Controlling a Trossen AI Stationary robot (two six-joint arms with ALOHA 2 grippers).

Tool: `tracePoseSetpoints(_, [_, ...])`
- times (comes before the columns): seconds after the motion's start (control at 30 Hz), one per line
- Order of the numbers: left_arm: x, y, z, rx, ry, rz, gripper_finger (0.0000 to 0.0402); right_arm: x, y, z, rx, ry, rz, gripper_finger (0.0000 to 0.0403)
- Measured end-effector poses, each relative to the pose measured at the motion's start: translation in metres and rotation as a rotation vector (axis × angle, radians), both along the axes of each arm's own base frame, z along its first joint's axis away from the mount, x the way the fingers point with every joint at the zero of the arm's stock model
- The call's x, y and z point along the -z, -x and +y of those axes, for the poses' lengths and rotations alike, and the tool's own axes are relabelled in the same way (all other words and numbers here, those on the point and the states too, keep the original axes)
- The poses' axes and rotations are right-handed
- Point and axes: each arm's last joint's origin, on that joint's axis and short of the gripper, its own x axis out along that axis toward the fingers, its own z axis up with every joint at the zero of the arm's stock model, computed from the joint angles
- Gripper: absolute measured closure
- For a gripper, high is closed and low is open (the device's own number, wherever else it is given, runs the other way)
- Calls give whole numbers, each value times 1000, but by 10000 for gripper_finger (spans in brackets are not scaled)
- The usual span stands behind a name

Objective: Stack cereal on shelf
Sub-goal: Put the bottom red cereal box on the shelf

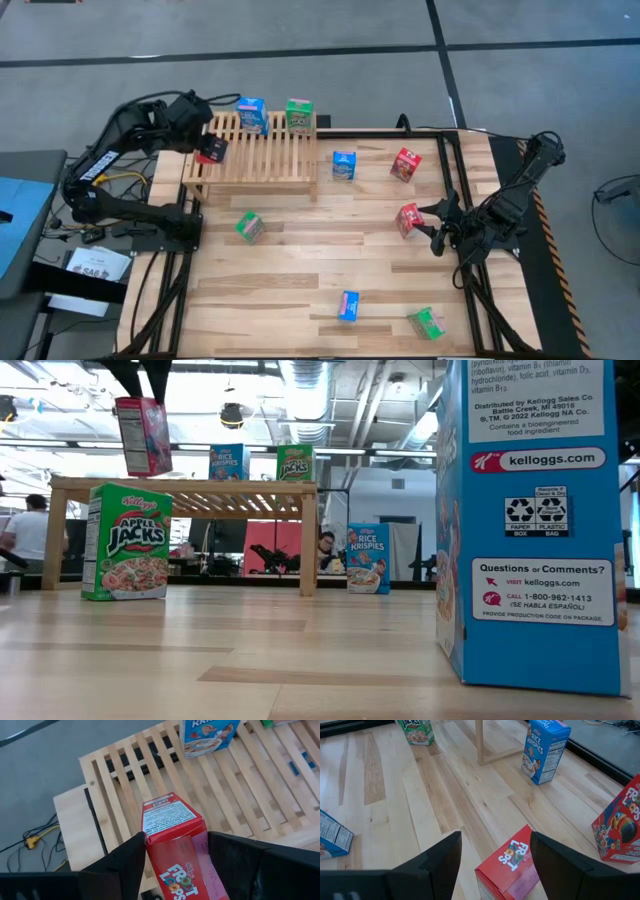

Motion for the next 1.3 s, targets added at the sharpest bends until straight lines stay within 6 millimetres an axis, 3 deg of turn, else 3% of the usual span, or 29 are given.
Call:
tracePoseSetpoints(0.3, [-3, 3, 13, 7, -38, 6, 207, 0, 0, 0, 0, 0, 0, 142])
tracePoseSetpoints(0.83, [11, -7, 45, 6, 40, 102, 205, 0, 0, 0, 0, 0, 0, 142])
tracePoseSetpoints(1.3, [10, -6, 53, -32, -23, 142, 108, 0, 0, 0, 0, 0, 0, 142])
